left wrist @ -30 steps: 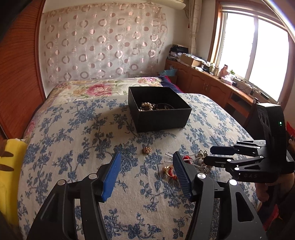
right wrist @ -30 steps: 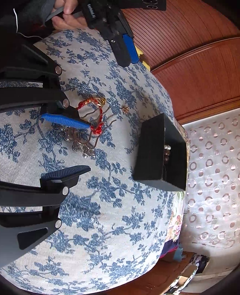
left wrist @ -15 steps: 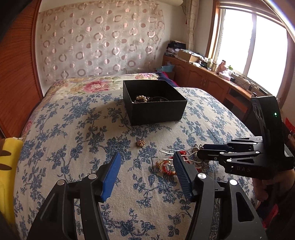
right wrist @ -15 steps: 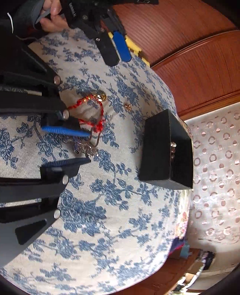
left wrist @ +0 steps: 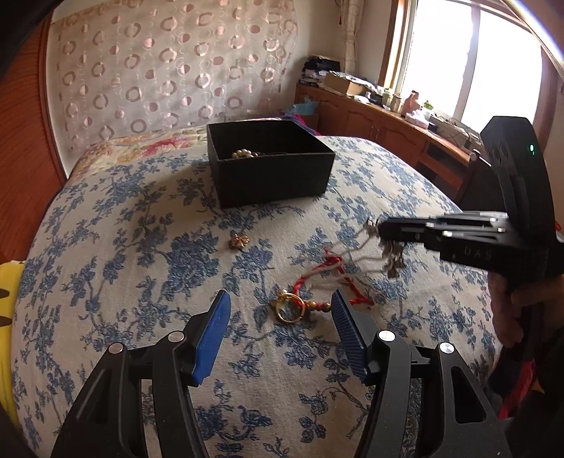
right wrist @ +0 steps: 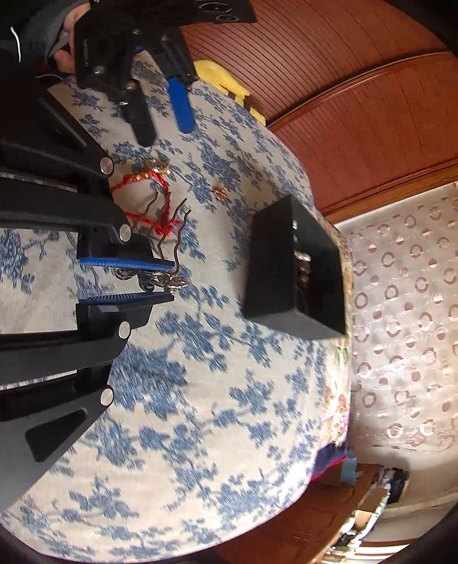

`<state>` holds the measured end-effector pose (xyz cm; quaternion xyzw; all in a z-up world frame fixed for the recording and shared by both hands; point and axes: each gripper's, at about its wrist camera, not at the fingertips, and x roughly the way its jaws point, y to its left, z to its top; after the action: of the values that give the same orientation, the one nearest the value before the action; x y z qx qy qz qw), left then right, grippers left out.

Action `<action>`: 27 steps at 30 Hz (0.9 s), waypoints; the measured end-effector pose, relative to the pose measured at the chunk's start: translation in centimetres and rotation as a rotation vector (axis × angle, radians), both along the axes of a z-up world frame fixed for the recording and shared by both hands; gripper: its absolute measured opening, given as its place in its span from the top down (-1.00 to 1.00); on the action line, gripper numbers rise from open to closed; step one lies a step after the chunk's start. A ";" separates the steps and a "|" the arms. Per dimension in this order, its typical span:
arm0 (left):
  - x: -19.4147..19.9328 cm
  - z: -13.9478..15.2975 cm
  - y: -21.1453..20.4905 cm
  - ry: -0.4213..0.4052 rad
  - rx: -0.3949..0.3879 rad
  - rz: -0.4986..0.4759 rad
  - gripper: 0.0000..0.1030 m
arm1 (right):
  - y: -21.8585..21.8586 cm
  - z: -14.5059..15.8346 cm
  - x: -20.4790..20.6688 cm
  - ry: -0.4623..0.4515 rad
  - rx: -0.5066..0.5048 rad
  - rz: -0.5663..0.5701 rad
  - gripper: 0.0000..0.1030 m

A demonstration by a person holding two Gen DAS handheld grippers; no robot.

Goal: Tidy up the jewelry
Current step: 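Grasp the silver hairpin comb with the right tool while the left grasps the red cord bracelet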

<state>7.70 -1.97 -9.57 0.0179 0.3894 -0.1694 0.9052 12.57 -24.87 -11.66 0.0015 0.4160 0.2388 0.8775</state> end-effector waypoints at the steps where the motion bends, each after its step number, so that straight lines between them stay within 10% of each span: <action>1: -0.1 -0.1 -0.2 0.001 -0.001 -0.006 -0.10 | -0.2 0.2 -0.1 -0.014 -0.010 -0.006 0.75; 27: 2.7 -1.8 -5.9 0.084 0.013 -0.057 -0.01 | -4.7 2.4 -1.1 -0.109 0.018 -0.084 0.82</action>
<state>10.42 -7.90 -11.36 0.0278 0.4273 -0.1933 0.8828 11.46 -29.53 -9.22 0.0140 0.3648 0.2052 0.9081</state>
